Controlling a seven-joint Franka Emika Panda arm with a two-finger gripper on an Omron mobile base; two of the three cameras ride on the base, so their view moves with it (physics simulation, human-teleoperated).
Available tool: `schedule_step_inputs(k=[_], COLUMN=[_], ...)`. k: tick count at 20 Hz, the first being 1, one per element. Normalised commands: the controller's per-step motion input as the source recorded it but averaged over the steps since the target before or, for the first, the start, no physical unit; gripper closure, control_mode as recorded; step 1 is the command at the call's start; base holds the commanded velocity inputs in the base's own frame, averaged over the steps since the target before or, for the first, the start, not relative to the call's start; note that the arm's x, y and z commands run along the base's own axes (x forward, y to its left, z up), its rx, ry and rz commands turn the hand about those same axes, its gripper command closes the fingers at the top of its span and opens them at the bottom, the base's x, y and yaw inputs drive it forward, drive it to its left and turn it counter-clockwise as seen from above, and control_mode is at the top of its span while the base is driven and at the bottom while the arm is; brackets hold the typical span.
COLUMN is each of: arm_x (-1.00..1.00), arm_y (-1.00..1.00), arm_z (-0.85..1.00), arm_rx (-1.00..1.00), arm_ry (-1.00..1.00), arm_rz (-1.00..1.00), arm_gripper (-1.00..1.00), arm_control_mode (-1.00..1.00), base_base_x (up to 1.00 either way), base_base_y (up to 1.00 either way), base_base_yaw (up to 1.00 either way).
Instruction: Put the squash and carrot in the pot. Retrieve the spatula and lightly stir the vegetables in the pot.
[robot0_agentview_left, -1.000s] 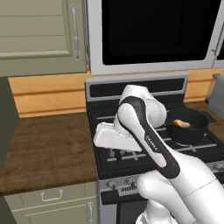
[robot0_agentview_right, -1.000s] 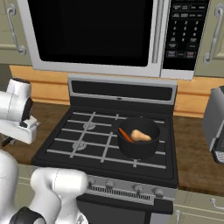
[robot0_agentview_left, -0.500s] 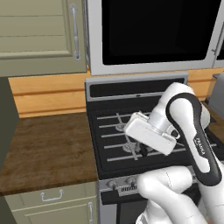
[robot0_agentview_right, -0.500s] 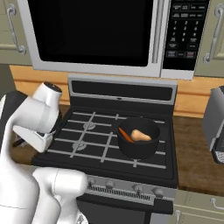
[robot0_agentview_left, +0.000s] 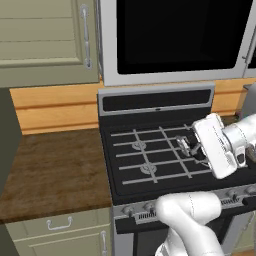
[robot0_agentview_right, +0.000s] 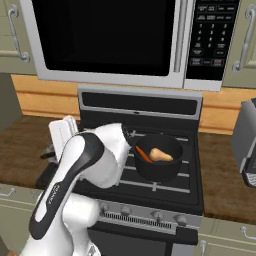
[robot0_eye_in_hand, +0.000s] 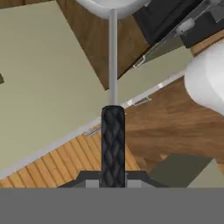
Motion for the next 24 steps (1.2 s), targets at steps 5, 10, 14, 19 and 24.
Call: schedule_step_inputs(k=[5,10,14,19,24], arm_x=[0.09,0.36,0.46,0.67,0.77], arm_y=[-0.91,-0.83,-0.74,-0.85,-0.70], arm_z=[0.33,0.81,0.93,0.08,0.00], arm_rx=[0.52,0.51,0.48,0.19,-0.01], arm_ry=[0.12,0.17,0.19,0.22,0.26], arm_rz=[-0.34,-0.25,-0.21,-0.02,-0.07], arm_gripper=[1.00,1.00,1.00,1.00,1.00], arm_control_mode=[-1.00,-1.00,-1.00,-1.00,-1.00], base_base_x=[0.00,0.00,0.00,0.00,0.00], base_base_y=[0.00,0.00,0.00,0.00,0.00], base_base_yaw=[0.00,0.00,0.00,0.00,0.00])
